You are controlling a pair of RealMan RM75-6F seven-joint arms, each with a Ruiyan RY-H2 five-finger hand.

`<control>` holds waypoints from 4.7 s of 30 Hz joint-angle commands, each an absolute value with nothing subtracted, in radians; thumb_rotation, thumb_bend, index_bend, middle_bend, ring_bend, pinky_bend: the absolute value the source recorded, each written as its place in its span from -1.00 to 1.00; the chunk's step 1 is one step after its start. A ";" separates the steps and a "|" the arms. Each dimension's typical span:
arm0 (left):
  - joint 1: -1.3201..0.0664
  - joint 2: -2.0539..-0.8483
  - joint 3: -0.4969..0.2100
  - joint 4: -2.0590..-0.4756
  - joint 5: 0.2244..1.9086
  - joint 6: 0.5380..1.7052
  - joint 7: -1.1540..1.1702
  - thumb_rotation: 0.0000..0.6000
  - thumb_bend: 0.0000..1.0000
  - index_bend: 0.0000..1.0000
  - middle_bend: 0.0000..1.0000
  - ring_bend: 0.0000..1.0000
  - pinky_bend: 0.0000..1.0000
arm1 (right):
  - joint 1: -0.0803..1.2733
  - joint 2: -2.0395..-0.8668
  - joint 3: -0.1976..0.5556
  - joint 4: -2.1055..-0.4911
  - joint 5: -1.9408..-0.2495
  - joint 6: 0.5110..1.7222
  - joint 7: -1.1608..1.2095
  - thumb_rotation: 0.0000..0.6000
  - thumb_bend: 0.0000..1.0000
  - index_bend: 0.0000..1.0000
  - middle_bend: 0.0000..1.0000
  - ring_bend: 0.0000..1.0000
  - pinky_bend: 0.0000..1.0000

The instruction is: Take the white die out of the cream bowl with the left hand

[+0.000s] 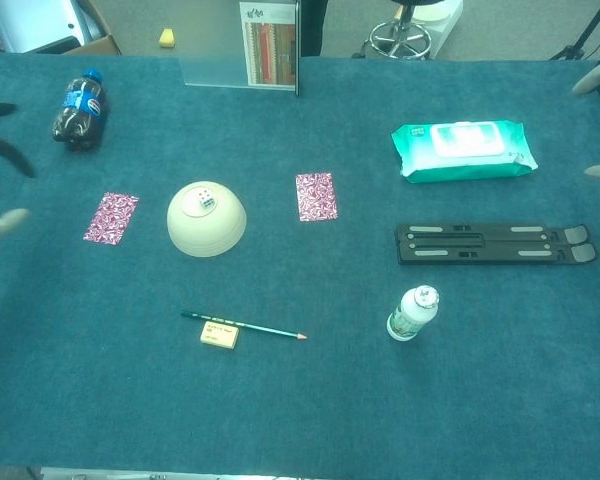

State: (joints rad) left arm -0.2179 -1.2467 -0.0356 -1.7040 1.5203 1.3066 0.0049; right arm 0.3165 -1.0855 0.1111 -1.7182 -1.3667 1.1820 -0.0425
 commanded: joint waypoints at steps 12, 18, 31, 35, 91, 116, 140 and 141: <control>-0.361 -1.411 -0.097 -1.687 1.346 1.115 0.178 1.00 -0.46 -0.25 -0.97 -0.91 -0.62 | 0.313 -1.060 0.121 -1.736 -1.336 1.196 -0.067 1.00 -1.00 -0.40 -0.42 -0.57 -0.50; -0.398 -1.457 -0.118 -1.664 1.282 1.084 0.228 1.00 -0.46 -0.25 -0.97 -0.91 -0.62 | 0.312 -1.055 0.118 -1.730 -1.331 1.191 -0.057 1.00 -1.00 -0.40 -0.42 -0.57 -0.50; -0.466 -1.536 -0.160 -1.614 1.159 1.059 0.320 1.00 -0.46 -0.21 -0.97 -0.91 -0.62 | 0.314 -1.061 0.108 -1.708 -1.321 1.167 -0.034 1.00 -1.00 -0.40 -0.42 -0.57 -0.50; -0.480 -1.546 -0.168 -1.620 1.133 1.064 0.345 1.00 -0.46 -0.21 -0.97 -0.91 -0.62 | 0.314 -1.063 0.106 -1.701 -1.319 1.162 -0.027 1.00 -1.00 -0.40 -0.42 -0.57 -0.50; -0.555 -1.773 -0.164 -1.629 0.980 1.277 0.639 0.53 -0.46 -0.14 -0.89 -0.89 -0.62 | 0.286 -1.077 0.088 -1.638 -1.307 1.154 0.036 1.00 -1.00 -0.40 -0.42 -0.57 -0.50; -0.565 -1.790 -0.191 -1.589 0.947 1.271 0.654 0.63 -0.46 -0.14 -0.88 -0.89 -0.61 | 0.275 -1.073 0.084 -1.629 -1.306 1.148 0.056 1.00 -1.00 -0.40 -0.42 -0.57 -0.50; -0.558 -1.794 -0.183 -1.584 0.950 1.276 0.644 0.69 -0.46 -0.01 -0.86 -0.89 -0.61 | 0.270 -1.080 0.082 -1.615 -1.304 1.143 0.067 1.00 -1.00 -0.40 -0.42 -0.57 -0.50; -0.559 -1.795 -0.183 -1.584 0.950 1.275 0.643 0.70 -0.46 -0.01 -0.86 -0.89 -0.61 | 0.270 -1.080 0.082 -1.615 -1.304 1.143 0.067 1.00 -1.00 -0.40 -0.42 -0.57 -0.50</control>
